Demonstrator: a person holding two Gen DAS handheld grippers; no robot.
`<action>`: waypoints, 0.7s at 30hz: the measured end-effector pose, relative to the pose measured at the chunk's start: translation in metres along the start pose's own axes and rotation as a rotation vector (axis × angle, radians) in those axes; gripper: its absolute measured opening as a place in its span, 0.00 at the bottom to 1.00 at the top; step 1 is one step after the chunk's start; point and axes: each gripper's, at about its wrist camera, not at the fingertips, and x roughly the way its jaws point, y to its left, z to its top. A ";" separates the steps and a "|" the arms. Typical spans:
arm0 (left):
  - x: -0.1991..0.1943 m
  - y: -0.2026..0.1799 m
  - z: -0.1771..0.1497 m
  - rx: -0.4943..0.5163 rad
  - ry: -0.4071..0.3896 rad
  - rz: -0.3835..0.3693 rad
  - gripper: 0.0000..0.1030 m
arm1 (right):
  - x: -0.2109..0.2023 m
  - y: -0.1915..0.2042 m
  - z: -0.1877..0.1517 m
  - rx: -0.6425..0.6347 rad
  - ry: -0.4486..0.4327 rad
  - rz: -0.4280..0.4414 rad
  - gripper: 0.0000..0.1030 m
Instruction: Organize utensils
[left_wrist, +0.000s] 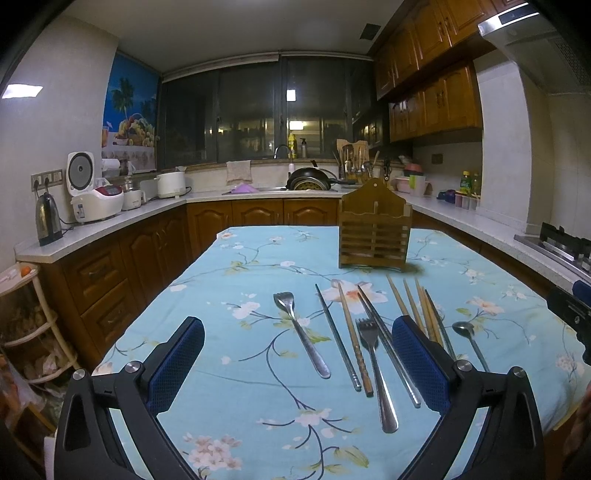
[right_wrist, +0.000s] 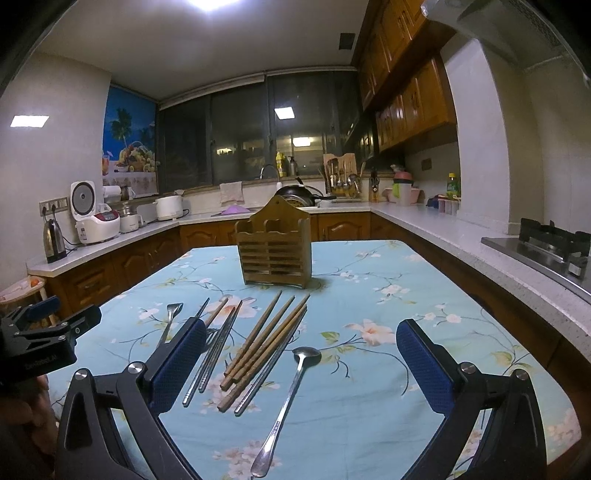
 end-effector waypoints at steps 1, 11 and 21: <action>0.000 0.000 0.000 0.000 0.000 0.000 0.99 | 0.000 -0.001 0.001 0.000 0.000 -0.001 1.00; 0.002 -0.001 0.000 -0.002 0.004 -0.001 0.99 | 0.000 0.001 0.000 0.000 0.005 0.002 1.00; 0.008 -0.002 -0.002 -0.010 0.020 -0.007 0.99 | 0.001 0.006 -0.004 0.002 0.014 0.008 1.00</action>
